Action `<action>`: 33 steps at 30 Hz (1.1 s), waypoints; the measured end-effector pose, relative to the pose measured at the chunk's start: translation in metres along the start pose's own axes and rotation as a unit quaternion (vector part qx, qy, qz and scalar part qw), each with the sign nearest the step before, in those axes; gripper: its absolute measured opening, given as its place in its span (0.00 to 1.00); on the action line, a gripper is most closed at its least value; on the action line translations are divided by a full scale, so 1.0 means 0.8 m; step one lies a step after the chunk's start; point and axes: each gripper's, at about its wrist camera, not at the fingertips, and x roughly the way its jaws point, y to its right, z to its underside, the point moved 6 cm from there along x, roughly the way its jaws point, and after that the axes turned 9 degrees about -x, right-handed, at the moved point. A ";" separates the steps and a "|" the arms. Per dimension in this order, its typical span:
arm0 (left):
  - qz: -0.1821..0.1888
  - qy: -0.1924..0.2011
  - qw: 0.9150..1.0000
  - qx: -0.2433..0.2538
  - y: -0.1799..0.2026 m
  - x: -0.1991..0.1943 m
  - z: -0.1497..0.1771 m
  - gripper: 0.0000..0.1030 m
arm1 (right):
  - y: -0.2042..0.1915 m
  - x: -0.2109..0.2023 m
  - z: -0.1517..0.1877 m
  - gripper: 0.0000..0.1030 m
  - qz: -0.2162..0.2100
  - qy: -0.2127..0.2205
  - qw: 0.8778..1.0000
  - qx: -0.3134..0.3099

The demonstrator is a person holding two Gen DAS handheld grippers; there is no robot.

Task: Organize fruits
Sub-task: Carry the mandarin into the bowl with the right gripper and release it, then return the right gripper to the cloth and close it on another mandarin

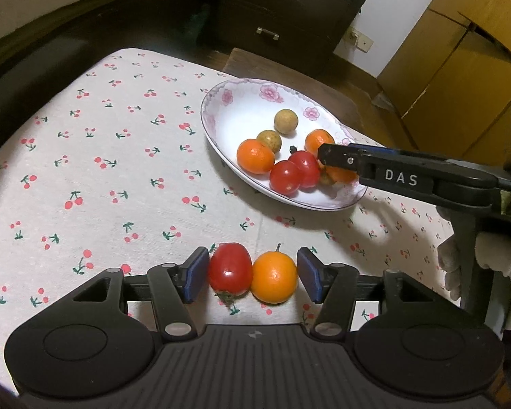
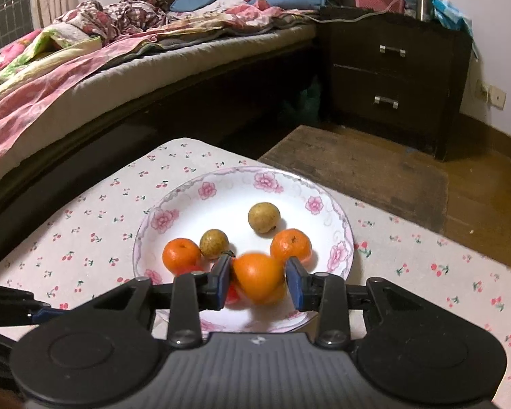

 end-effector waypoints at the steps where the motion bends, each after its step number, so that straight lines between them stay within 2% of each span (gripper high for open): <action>1: 0.000 0.000 1.000 0.000 0.000 -0.001 0.000 0.62 | -0.001 -0.002 -0.001 0.25 -0.001 0.002 1.000 0.000; 7: -0.004 0.008 1.000 0.003 0.000 -0.005 -0.005 0.57 | -0.007 -0.010 -0.005 0.25 -0.006 0.010 1.000 0.001; 9: -0.002 0.010 1.000 0.004 0.002 -0.007 -0.006 0.53 | -0.008 -0.014 -0.005 0.25 -0.006 0.011 1.000 0.002; 11: 0.001 0.010 1.000 0.005 0.002 -0.009 -0.007 0.41 | -0.009 -0.019 -0.005 0.25 -0.004 0.012 1.000 0.002; 12: 0.003 0.008 1.000 0.003 0.002 -0.009 -0.008 0.40 | -0.010 -0.024 -0.006 0.25 -0.004 0.013 1.000 0.002; 16: 0.016 -0.006 1.000 -0.011 -0.002 -0.006 -0.006 0.45 | -0.019 -0.041 -0.010 0.25 -0.011 0.017 1.000 -0.001; 17: 0.017 -0.006 1.000 -0.006 -0.001 -0.006 -0.005 0.49 | -0.023 -0.045 -0.011 0.25 -0.012 0.019 1.000 -0.005; 21: 0.015 -0.007 1.000 0.001 0.001 -0.004 -0.001 0.57 | -0.041 -0.057 -0.011 0.25 -0.021 0.015 0.999 -0.022; 24: 0.022 -0.012 1.000 0.011 0.003 -0.008 0.001 0.53 | -0.048 -0.060 -0.004 0.25 -0.026 0.005 0.999 -0.026; 27: 0.018 -0.014 0.999 0.034 0.007 -0.009 0.007 0.53 | -0.047 -0.061 0.006 0.25 -0.035 -0.005 0.999 -0.013; 33: 0.028 -0.017 0.999 0.041 0.015 -0.004 0.009 0.55 | -0.045 -0.063 0.016 0.25 -0.037 -0.015 0.999 -0.007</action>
